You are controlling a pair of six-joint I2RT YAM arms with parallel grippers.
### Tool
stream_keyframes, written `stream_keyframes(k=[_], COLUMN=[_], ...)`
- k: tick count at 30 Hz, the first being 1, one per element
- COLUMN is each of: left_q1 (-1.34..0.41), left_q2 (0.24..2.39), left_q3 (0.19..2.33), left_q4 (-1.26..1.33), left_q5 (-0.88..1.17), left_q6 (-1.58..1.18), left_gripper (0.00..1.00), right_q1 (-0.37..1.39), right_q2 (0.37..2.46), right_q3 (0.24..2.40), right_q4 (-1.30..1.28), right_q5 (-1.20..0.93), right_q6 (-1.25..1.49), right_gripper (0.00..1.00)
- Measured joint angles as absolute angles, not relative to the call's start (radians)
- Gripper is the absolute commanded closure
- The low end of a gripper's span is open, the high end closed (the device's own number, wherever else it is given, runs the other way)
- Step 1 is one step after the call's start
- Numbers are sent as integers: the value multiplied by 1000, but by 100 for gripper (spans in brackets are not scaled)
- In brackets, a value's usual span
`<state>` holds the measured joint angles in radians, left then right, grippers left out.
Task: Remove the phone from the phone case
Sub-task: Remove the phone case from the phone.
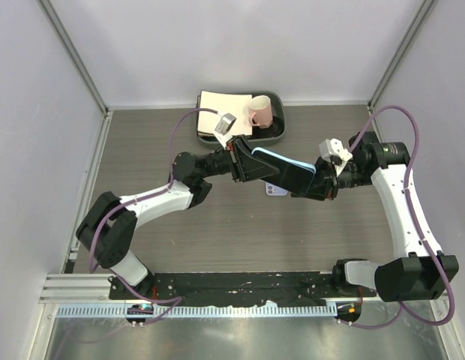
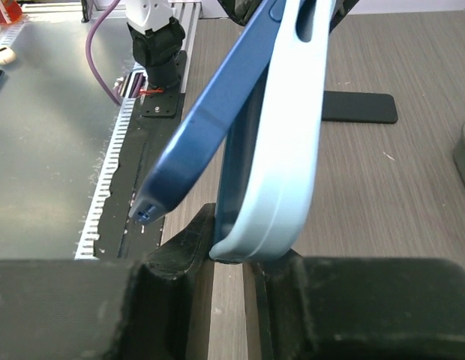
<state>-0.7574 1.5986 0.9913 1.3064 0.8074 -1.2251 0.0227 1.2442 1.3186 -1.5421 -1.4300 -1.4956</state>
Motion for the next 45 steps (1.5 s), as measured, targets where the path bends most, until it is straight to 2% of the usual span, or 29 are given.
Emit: stream_keyframes(k=[9, 23, 32, 41, 45], left_q1=[-741, -730, -725, -704, -672], left_q2=[1574, 1555, 1553, 1537, 1527], left_q3=[922, 899, 886, 873, 845], left_q4=[1327, 1282, 1267, 1199, 1140], left_q5=[823, 861, 866, 868, 878], left_q6=[-1089, -1012, -1001, -992, -1000], left_gripper=[100, 100, 100, 100, 100], right_q1=[29, 25, -2, -14, -28], right_q2=[1246, 1252, 1286, 1271, 1254], right_q3=[1322, 1328, 1397, 1375, 1336], right_q4=[-1495, -1444, -1475, -1436, -1404], right_q5=[-1409, -1388, -1395, -1398, -1402], right_q6=[-1339, -1182, -1175, -1203, -1231], right_gripper=[90, 84, 80, 68, 66])
